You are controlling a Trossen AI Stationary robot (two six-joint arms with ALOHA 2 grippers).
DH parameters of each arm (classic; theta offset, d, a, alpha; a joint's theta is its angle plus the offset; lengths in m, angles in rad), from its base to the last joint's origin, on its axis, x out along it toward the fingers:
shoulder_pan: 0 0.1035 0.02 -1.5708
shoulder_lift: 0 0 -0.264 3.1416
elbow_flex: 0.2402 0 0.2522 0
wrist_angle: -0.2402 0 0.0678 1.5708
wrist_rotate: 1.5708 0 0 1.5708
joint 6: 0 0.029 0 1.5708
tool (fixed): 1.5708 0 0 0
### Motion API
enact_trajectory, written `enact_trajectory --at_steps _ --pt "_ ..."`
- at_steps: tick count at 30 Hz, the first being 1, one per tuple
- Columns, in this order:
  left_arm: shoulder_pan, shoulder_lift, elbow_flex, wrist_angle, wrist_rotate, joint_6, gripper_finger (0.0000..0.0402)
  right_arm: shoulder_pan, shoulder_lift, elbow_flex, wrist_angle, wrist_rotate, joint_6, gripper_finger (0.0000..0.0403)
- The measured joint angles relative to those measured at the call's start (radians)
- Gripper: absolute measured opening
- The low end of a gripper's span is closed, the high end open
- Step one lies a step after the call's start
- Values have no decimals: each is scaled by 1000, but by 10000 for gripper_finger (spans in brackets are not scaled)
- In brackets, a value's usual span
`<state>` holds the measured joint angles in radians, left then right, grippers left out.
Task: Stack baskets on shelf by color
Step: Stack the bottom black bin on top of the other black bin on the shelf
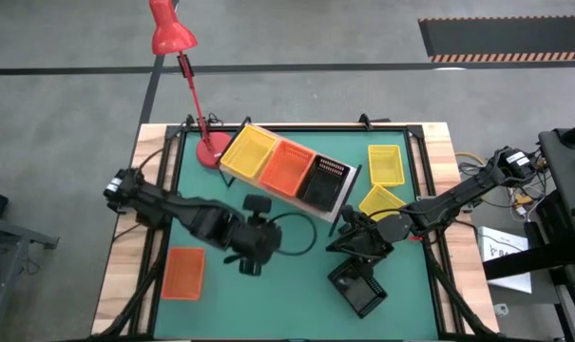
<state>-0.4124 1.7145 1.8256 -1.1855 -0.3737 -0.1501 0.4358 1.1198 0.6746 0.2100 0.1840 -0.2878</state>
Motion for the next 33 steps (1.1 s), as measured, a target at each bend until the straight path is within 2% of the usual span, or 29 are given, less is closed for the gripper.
enact_trajectory --at_steps 5,14,18,26,33 --pt "-81 3 -4 -1 -1 -212 81 0 0 0 0 0 0 9" --pt "-200 3 -80 -10 4 -441 81 0 0 0 1 0 0 9" --pt "-221 3 -111 -12 7 -499 81 0 0 0 3 0 23 9" --pt "-234 3 -161 -44 62 -524 81 0 0 0 2 0 53 9" --pt "-244 3 -203 -65 66 -551 81 16 0 8 1 0 62 9"
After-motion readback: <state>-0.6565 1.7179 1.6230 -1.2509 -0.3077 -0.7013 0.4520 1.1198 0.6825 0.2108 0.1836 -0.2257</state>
